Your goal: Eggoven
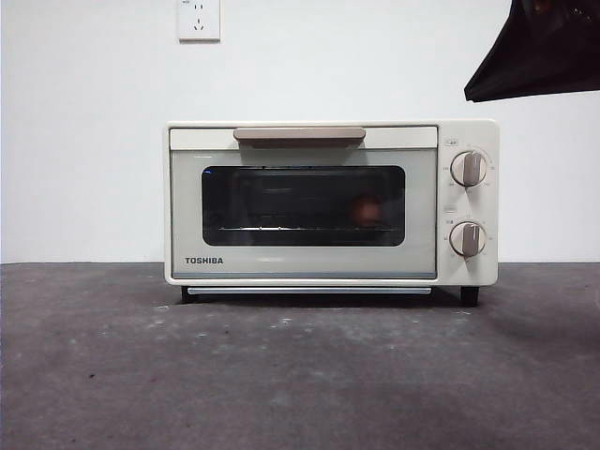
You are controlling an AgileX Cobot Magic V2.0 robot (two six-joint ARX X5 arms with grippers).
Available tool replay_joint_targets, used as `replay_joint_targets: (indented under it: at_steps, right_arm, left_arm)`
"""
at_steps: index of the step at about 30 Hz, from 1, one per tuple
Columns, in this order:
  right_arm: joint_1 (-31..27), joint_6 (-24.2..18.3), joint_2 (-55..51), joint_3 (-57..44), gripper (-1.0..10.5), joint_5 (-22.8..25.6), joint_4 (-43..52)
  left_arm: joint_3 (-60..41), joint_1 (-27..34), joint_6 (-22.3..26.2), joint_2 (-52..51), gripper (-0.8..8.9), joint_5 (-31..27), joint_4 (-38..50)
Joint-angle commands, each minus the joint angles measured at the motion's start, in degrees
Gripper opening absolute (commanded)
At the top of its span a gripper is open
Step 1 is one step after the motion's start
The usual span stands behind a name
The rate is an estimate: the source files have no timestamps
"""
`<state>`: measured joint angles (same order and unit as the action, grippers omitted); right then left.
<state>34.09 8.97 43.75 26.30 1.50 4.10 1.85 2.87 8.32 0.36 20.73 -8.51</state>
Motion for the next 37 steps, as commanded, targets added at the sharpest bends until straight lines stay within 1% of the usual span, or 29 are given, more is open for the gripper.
replay_joint_targets:
  at_steps: [1,3,26,27,29,31,32,35,37]
  right_arm:
    - [0.4,-0.4,0.3,-0.1,0.0,0.0,0.6]
    - [0.4,-0.4,0.3,-0.1,0.0,0.0,0.6]
    - [0.4,-0.5,0.2,-0.1,0.0,0.0,0.5]
    - [0.2,-1.3,-0.3,-0.1,0.0,0.2,0.5]
    - [-1.9,-2.8,-2.9,-0.1,0.0,1.1,-0.2]
    - [-5.0,-4.1,-5.1,-0.1,0.0,0.8,-0.7]
    - [-6.7,-4.4,-6.2,-0.1,0.0,0.0,-1.1]
    - [-13.3,-5.4,-10.1,-0.6,0.0,-4.5,-3.4]
    - [-18.3,-5.9,-13.1,-1.8,0.0,-5.9,-4.2]
  left_arm:
    - [-1.5,0.2,-2.2,-0.2,0.08,0.0,0.5]
    - [-1.7,0.2,-3.4,-0.2,0.08,0.0,-0.6]
    - [-1.6,0.2,-3.4,-0.2,0.08,0.0,-0.7]
    - [-1.6,0.2,-3.4,-0.2,0.08,0.0,-0.7]
    - [-1.6,0.2,-3.4,-0.2,0.08,0.0,-0.7]
    - [-1.6,0.2,-3.4,-0.2,0.08,0.0,-0.7]
    - [-1.6,0.2,-3.4,-0.2,0.08,0.0,-0.7]
    - [-1.6,0.2,-3.4,-0.2,0.08,0.0,-0.7]
    - [-1.6,0.2,-3.4,-0.2,0.08,0.0,-0.7]
